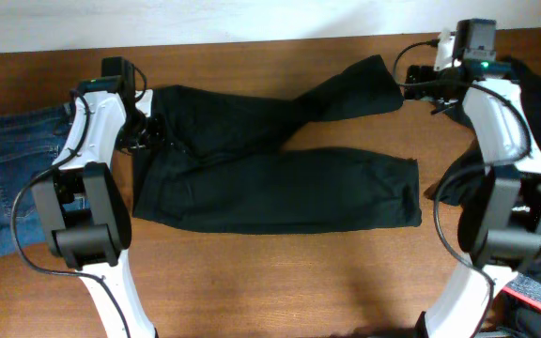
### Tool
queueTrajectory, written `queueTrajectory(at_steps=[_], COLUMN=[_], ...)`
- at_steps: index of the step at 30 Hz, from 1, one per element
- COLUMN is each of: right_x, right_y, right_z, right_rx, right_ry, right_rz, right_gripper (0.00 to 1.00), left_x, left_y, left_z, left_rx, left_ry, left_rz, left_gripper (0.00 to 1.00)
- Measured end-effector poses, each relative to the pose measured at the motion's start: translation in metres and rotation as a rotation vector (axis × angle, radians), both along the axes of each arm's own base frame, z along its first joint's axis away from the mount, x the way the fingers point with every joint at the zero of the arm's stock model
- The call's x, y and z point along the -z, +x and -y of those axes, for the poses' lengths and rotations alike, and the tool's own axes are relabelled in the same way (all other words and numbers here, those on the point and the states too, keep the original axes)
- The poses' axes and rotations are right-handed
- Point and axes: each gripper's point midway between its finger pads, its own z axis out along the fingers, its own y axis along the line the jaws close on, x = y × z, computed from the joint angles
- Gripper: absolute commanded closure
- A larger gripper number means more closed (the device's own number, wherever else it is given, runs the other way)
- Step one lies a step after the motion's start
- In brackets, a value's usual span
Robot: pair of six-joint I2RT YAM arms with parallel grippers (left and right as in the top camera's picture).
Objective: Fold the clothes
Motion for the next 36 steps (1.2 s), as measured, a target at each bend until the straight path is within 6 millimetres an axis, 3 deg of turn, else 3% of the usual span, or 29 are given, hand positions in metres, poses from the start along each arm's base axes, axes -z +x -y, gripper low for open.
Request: queueTrajectory(at_steps=[9,14,18,23,24,28,36], right_x=[0.083,0.096,0.097,0.101,0.101,0.105,0.106], right_y=[0.038,0.052,0.057,0.054,0.053,0.046,0.026], right_z=[-0.002,-0.006,-0.012,-0.023,-0.024,-0.031,-0.039], right_rx=[-0.05,-0.078,-0.115,-0.144,-0.147,-0.166,-0.163], right_ry=[0.02,0.04,0.063,0.121,0.125,0.159,0.209], right_rz=[0.015,0.064,0.09,0.074,0.071,0.04,-0.064], right_gripper=[0.14,0.15,0.33,0.37,0.44,0.94,0.96], left_x=[0.0,0.0,0.0,0.0,0.0,0.0,0.0], left_y=[0.0,-0.002,-0.002,-0.002,-0.002,-0.002,-0.002], left_z=[0.01,0.011,0.011,0.011,0.011,0.011,0.011], left_rx=[0.02,0.021,0.021,0.021,0.021,0.021,0.022], left_ry=[-0.001,-0.007,-0.008,-0.008,-0.008,-0.008,-0.011], left_rz=[0.002,-0.007,-0.01,-0.01,-0.01,-0.01,-0.01], left_gripper=[0.67,0.67,0.67,0.67,0.67,0.67,0.67])
